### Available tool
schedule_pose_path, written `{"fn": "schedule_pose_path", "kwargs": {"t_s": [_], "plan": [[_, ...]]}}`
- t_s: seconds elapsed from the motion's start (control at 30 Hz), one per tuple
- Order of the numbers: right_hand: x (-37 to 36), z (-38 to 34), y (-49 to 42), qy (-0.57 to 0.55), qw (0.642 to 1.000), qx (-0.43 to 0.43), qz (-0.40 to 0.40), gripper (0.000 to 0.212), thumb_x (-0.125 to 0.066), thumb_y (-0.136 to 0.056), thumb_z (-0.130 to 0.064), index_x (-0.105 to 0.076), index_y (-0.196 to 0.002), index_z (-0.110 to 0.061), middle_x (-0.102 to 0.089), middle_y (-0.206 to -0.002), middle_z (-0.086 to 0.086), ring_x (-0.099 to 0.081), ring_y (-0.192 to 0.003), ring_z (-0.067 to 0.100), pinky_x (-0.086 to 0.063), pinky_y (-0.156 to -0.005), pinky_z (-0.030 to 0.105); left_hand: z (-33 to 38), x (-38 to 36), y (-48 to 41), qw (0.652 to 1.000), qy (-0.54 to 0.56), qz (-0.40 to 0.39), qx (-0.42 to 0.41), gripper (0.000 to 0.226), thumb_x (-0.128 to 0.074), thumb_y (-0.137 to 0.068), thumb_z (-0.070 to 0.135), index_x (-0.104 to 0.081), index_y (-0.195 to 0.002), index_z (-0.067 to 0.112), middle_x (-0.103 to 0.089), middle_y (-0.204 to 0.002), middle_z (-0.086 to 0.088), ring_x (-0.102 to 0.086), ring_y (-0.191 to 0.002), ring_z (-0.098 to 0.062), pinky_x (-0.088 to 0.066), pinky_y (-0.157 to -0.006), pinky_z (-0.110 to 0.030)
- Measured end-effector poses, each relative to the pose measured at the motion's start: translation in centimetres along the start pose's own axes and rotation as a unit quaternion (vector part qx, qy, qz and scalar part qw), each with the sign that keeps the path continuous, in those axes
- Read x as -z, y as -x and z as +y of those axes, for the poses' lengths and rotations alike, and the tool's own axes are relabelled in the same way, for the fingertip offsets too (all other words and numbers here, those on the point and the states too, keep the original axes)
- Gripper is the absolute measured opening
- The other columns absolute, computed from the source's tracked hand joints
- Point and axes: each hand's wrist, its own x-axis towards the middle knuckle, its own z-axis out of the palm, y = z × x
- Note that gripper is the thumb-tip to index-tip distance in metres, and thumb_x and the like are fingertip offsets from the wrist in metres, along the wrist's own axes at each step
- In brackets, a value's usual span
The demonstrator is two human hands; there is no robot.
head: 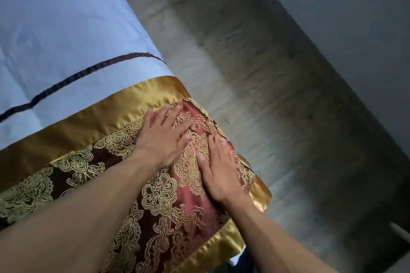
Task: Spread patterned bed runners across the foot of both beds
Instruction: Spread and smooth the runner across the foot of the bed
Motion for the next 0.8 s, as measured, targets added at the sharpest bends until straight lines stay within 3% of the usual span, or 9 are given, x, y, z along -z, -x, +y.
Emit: {"fn": "schedule_pose_path", "kwargs": {"t_s": [0.1,0.2,0.3,0.43,0.5,0.6,0.7,0.8], "plan": [[-1.4,5.8,4.8,-0.006,0.993,-0.103,-0.055,0.084,0.003,-0.090,-0.081,0.003,-0.161,-0.035,0.002,-0.169,-0.009,0.005,-0.155,0.009,-0.001,-0.128,0.041,0.0,-0.4,-0.4,1.000,-0.016,-0.021,0.007,0.054,0.001,-0.100,0.064,0.009,-0.153,0.053,0.028,-0.162,-0.001,0.029,-0.148,-0.027,0.011,-0.121,-0.061],[-1.3,9.1,8.5,0.023,0.984,-0.143,-0.107,0.089,0.012,-0.082,-0.085,0.013,-0.157,-0.037,0.015,-0.167,-0.012,0.016,-0.153,0.007,0.004,-0.126,0.041,0.4,-0.5,-0.4,1.000,-0.017,-0.023,0.011,0.054,0.001,-0.101,0.062,0.009,-0.153,0.052,0.029,-0.162,-0.002,0.029,-0.148,-0.028,0.011,-0.120,-0.062],[-0.5,9.6,8.5,0.040,0.977,-0.165,-0.131,0.093,0.011,-0.081,-0.085,0.014,-0.158,-0.035,0.022,-0.164,-0.012,0.014,-0.155,0.014,0.002,-0.127,0.048,0.6,-0.1,-0.4,0.999,-0.007,-0.033,0.016,0.054,-0.001,-0.102,0.060,0.008,-0.154,0.051,0.030,-0.161,-0.002,0.030,-0.148,-0.029,0.012,-0.119,-0.063],[0.9,6.4,4.8,0.004,0.989,-0.145,-0.039,0.083,-0.003,-0.093,-0.078,0.008,-0.161,-0.032,0.014,-0.169,0.003,0.000,-0.156,0.021,-0.002,-0.127,0.042,1.1,-0.3,-0.5,0.999,-0.005,-0.030,0.023,0.055,-0.002,-0.102,0.058,0.007,-0.155,0.049,0.030,-0.162,-0.003,0.032,-0.148,-0.030,0.012,-0.119,-0.064],[1.5,4.0,2.9,-0.023,0.996,-0.086,0.006,0.080,-0.008,-0.097,-0.074,0.008,-0.161,-0.030,0.016,-0.168,0.000,0.005,-0.156,0.016,0.000,-0.127,0.038,0.9,-0.4,-0.2,1.000,-0.007,-0.008,0.016,0.055,0.000,-0.102,0.059,0.009,-0.155,0.048,0.030,-0.162,-0.003,0.032,-0.148,-0.030,0.013,-0.119,-0.063],[0.2,3.1,3.6,-0.008,0.999,-0.030,-0.016,0.073,-0.009,-0.100,-0.071,0.009,-0.160,-0.034,0.019,-0.166,-0.009,0.016,-0.153,0.008,0.007,-0.125,0.036,0.5,-0.7,0.8,1.000,-0.009,0.010,0.012,0.055,0.002,-0.102,0.059,0.014,-0.154,0.047,0.031,-0.162,-0.003,0.032,-0.148,-0.029,0.014,-0.120,-0.060],[-1.8,5.7,7.6,-0.015,0.987,-0.148,-0.062,0.076,0.001,-0.093,-0.079,0.014,-0.156,-0.039,0.016,-0.167,-0.009,0.015,-0.154,0.009,0.001,-0.127,0.044,0.0,-0.8,1.5,1.000,0.002,0.016,0.000,0.056,0.003,-0.101,0.061,0.015,-0.154,0.046,0.031,-0.162,-0.004,0.032,-0.148,-0.028,0.012,-0.121,-0.060],[-1.6,8.4,10.4,0.018,0.970,-0.212,-0.115,0.078,0.008,-0.086,-0.082,0.022,-0.151,-0.041,0.022,-0.165,-0.007,0.015,-0.154,0.017,0.002,-0.126,0.049,-0.2,-0.5,2.3,1.000,0.021,0.021,-0.003,0.057,0.002,-0.101,0.062,0.016,-0.154,0.046,0.028,-0.163,-0.005,0.030,-0.149,-0.030,0.007,-0.122,-0.060]]}}
